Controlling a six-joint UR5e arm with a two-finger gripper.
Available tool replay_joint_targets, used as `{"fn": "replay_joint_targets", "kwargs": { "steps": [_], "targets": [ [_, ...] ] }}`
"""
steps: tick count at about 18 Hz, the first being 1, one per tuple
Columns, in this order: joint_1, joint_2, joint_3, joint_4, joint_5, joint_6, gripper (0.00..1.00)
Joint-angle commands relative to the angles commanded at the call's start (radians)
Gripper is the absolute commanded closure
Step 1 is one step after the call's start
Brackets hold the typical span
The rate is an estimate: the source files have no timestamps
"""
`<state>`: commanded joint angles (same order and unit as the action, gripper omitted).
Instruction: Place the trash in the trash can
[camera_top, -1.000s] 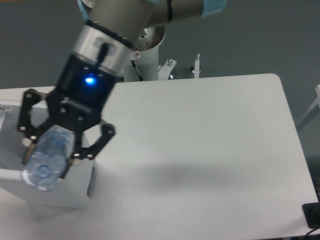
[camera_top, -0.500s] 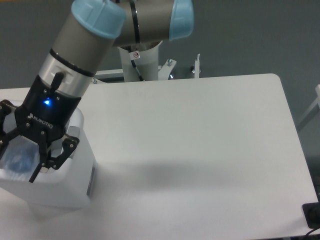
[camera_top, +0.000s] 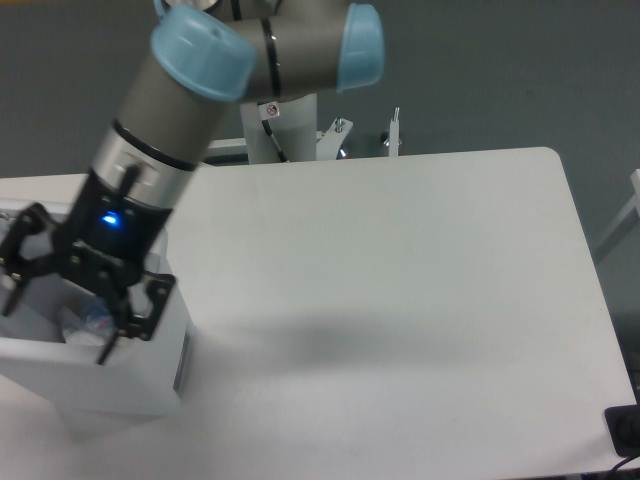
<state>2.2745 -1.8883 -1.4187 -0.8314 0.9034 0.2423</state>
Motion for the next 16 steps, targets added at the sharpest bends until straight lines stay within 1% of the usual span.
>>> {"fn": "replay_joint_targets", "kwargs": {
  "steps": [1, 2, 4, 7, 9, 11, 13, 14, 16],
  "targets": [
    [0.022, 0.002, -0.015, -0.003, 0.015, 0.002, 0.00],
    [0.064, 0.005, -0.046, -0.002, 0.052, 0.003, 0.00],
    [0.149, 0.012, -0.081, -0.003, 0.147, 0.023, 0.00],
    [0.224, 0.000, -0.114, -0.005, 0.270, 0.115, 0.00],
    [0.260, -0.020, -0.132, -0.011, 0.337, 0.193, 0.00],
    [0.290, -0.021, -0.153, -0.014, 0.390, 0.282, 0.00],
    [0.333, -0.020, -0.172, -0.015, 0.400, 0.389, 0.00],
    [0.351, -0.020, -0.177, -0.023, 0.400, 0.463, 0.00],
    [0.388, -0.021, -0.183, -0.060, 0.402, 0.627, 0.00]
  ]
}}
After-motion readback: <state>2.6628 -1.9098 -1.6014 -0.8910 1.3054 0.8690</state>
